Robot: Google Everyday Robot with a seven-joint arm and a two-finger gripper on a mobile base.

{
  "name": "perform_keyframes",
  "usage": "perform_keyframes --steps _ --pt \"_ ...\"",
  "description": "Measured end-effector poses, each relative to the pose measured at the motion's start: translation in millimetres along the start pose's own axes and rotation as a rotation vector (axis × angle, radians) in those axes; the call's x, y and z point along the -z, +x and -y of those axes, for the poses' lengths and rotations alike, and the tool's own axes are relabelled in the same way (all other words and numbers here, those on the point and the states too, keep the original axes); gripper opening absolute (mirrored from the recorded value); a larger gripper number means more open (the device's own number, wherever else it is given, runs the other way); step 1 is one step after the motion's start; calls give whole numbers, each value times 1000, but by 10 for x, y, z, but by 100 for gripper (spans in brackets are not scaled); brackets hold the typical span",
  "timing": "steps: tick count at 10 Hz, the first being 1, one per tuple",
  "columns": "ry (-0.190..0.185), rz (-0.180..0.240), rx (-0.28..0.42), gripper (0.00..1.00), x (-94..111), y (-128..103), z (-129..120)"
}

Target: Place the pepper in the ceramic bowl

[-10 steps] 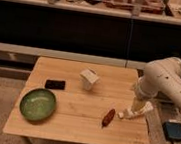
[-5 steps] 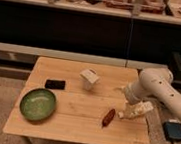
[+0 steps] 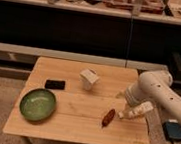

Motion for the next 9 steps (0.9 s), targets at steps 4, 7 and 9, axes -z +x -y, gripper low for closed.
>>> perform_keyframes --steps 4,7,9 --pt "-23 16 346 80 -607 -554 52" --pt "-49 -40 453 80 -909 -636 -9" --pt "-64 -65 440 80 -977 -497 -71"
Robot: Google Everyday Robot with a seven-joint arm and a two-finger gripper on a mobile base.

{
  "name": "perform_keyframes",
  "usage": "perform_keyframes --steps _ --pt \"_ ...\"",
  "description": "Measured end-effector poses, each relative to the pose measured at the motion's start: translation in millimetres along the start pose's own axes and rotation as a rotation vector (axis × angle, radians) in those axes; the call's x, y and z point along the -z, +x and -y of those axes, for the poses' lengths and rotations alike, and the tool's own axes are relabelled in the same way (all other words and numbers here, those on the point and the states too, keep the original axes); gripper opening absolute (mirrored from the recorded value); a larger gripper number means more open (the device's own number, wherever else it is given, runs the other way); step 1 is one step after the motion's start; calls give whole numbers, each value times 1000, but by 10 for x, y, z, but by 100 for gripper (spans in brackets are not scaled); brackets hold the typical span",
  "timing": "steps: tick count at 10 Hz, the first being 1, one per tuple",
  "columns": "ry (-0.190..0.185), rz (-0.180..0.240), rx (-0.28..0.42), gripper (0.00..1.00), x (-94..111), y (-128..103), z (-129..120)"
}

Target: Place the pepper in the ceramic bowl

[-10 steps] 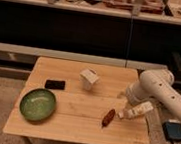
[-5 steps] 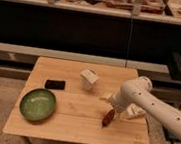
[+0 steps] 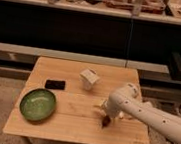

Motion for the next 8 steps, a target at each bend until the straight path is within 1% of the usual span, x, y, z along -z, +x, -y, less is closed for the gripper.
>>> perform_keyframes --steps 2,3,5,6,8 --pt "-13 -4 -12 80 -59 81 -79" --pt "-12 2 -18 80 -84 122 -92" --pt "-17 19 -24 80 -142 137 -113" --pt "-22 35 -23 80 -219 123 -99" --pt "-33 51 -22 80 -290 114 -101"
